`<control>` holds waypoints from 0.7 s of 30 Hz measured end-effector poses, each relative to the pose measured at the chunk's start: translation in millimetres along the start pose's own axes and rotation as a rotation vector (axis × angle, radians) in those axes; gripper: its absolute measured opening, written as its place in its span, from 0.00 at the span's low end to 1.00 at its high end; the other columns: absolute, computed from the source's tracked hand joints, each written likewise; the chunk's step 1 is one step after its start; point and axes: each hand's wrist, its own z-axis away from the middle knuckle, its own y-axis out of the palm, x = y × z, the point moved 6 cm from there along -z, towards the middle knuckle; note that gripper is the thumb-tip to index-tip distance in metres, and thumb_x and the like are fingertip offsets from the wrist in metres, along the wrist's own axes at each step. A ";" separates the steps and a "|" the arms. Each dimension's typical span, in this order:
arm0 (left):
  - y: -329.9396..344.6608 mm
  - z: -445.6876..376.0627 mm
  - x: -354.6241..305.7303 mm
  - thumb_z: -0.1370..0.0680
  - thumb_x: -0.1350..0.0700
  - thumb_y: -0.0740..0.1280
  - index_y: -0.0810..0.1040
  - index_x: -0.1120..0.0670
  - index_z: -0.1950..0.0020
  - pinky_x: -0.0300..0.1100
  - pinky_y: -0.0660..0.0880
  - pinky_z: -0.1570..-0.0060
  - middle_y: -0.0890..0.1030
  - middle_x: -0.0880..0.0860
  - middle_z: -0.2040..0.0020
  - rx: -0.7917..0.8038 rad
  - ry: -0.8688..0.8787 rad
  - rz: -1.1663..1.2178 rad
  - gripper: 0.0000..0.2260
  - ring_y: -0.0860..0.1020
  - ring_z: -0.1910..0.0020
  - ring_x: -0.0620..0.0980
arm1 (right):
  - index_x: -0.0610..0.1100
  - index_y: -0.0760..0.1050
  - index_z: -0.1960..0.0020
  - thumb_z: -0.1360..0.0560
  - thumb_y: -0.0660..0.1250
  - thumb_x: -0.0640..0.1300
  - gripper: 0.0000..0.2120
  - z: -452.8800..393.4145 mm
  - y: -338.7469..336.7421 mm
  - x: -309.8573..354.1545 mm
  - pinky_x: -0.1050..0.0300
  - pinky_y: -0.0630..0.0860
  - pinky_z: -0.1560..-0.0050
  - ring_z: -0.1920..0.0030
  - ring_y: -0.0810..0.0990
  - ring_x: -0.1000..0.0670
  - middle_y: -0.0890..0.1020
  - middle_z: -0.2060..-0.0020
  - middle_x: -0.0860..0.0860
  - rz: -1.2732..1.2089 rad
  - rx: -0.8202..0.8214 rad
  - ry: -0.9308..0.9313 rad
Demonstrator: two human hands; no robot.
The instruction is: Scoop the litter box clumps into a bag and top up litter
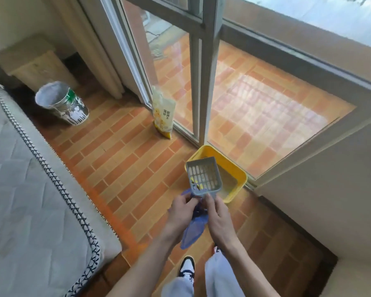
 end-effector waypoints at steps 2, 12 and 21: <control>6.9 -18.8 1.6 0.16 0.61 0.64 0.84 0.62 0.54 0.40 0.79 0.61 0.87 0.57 0.60 -0.042 -0.032 -0.002 0.12 0.84 0.60 0.51 | 0.45 0.77 0.49 0.20 0.56 0.66 0.25 -23.8 1.7 -11.8 0.37 0.79 0.51 0.53 0.82 0.41 0.82 0.55 0.43 0.023 0.003 0.019; 20.7 -126.1 46.6 0.15 0.61 0.63 0.84 0.59 0.58 0.35 0.77 0.61 0.86 0.50 0.63 -0.207 -0.115 0.147 0.14 0.83 0.61 0.47 | 0.44 0.77 0.49 0.17 0.56 0.57 0.19 -133.3 0.1 -70.6 0.54 0.78 0.56 0.54 0.82 0.46 0.84 0.55 0.47 0.088 0.136 0.056; 1.3 -220.0 133.0 0.13 0.59 0.58 0.81 0.59 0.49 0.50 0.81 0.50 0.82 0.51 0.69 -0.233 -0.138 0.185 0.13 0.82 0.65 0.51 | 0.41 0.72 0.59 0.16 0.58 0.56 0.21 -209.1 -6.6 -153.7 0.44 0.77 0.61 0.67 0.80 0.50 0.80 0.69 0.48 0.240 -0.003 -0.025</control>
